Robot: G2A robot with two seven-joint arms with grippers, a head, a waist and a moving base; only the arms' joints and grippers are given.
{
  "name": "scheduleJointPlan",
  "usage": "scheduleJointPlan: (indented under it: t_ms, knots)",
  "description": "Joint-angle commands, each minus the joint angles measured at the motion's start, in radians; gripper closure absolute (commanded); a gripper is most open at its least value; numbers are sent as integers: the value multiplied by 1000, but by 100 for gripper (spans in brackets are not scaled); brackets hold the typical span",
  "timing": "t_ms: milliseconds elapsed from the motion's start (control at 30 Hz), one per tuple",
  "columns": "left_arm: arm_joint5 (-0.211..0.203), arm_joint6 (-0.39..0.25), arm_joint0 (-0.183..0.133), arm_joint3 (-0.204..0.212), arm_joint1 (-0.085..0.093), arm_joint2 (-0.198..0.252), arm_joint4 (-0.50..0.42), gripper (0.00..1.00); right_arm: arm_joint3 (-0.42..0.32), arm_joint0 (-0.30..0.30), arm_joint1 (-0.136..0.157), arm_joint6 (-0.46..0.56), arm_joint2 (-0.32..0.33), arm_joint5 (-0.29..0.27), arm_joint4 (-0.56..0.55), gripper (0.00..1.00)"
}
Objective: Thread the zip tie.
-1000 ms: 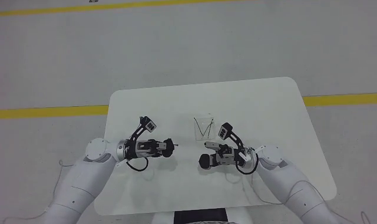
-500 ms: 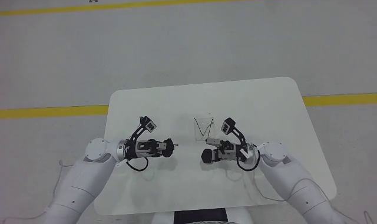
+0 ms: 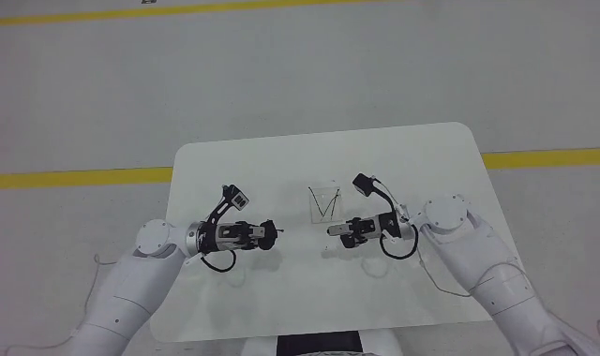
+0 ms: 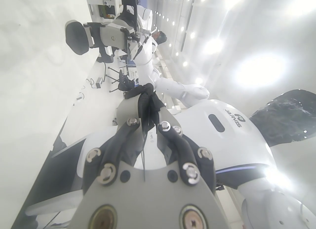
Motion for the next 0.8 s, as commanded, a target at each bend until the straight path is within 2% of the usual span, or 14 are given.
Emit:
scheduleJointPlan:
  t_ms: [0, 300, 400, 533, 767]
  knots:
    - [0, 0, 0, 0, 0, 0, 0, 100, 0, -1, 0, -1, 1, 1, 2, 0]
    - [0, 0, 0, 0, 0, 0, 0, 100, 0, -1, 0, -1, 1, 1, 2, 0]
    - [0, 0, 0, 0, 0, 0, 0, 100, -14, 4, -1, -39, -8, 13, -21, 0]
    - [0, 0, 0, 0, 0, 0, 0, 100, -29, 48, -8, -68, -44, 40, -65, 0]
    - [0, 0, 0, 0, 0, 0, 0, 100, -11, 165, -29, -106, -131, 108, -170, 0]
